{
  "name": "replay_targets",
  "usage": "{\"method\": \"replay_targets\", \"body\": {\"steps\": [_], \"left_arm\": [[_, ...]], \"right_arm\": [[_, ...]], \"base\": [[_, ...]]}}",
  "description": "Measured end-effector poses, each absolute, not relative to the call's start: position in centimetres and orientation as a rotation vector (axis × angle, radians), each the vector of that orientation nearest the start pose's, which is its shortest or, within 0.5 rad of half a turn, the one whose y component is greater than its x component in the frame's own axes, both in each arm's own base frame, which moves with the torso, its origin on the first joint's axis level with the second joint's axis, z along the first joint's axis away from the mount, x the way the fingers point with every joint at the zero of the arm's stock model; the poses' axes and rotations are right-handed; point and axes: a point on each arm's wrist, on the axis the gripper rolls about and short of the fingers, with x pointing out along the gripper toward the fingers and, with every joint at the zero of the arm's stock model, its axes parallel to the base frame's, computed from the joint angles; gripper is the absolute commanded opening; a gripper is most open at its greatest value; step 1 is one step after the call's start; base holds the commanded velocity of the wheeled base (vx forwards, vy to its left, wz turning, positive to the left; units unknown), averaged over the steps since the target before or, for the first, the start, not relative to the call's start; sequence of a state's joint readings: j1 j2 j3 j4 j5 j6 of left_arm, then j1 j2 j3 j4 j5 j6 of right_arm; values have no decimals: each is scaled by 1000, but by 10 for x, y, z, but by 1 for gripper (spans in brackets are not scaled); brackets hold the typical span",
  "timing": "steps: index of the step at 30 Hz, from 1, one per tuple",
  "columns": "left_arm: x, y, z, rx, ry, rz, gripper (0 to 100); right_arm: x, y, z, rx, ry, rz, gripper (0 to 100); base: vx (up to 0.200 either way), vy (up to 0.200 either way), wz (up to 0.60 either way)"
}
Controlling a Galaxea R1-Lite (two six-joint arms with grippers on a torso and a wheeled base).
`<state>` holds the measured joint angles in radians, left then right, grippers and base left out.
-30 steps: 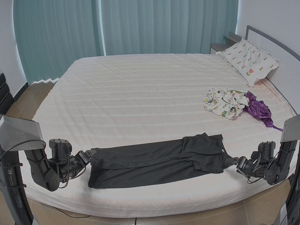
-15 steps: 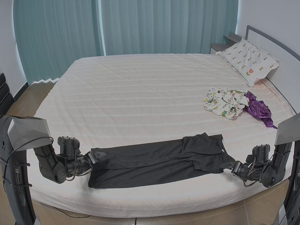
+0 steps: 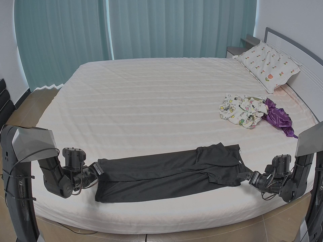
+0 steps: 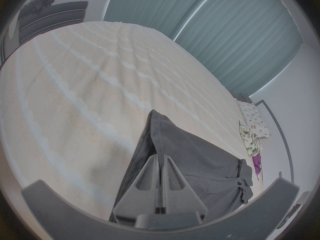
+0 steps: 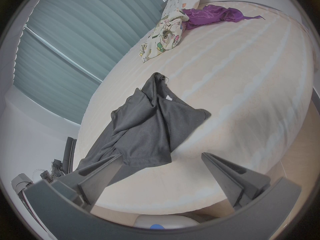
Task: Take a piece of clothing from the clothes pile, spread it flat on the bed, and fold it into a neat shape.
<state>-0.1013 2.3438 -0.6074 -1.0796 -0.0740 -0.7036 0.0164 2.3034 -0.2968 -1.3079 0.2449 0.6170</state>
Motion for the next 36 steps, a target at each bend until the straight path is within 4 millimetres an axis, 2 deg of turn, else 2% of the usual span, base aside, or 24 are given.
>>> {"method": "replay_targets", "body": {"steps": [4, 8, 16, 27, 36], "left_arm": [[334, -36, -30, -694, 685, 80, 0], [336, -36, -19, -792, 641, 92, 0], [342, -39, 5, -883, 459, 19, 0], [336, -39, 7, -916, 441, 13, 0], [335, -38, 7, -917, 437, 14, 0]], "right_arm": [[275, 9, -30, 674, 722, 33, 100], [281, 7, -23, 706, 642, 44, 100], [297, 14, -15, 803, 548, 70, 100], [330, 34, -29, 769, 609, 4, 100], [352, 59, -22, 764, 598, 38, 100]], "base": [[0, 0, 0], [0, 0, 0], [0, 0, 0], [0, 0, 0], [0, 0, 0]]}}
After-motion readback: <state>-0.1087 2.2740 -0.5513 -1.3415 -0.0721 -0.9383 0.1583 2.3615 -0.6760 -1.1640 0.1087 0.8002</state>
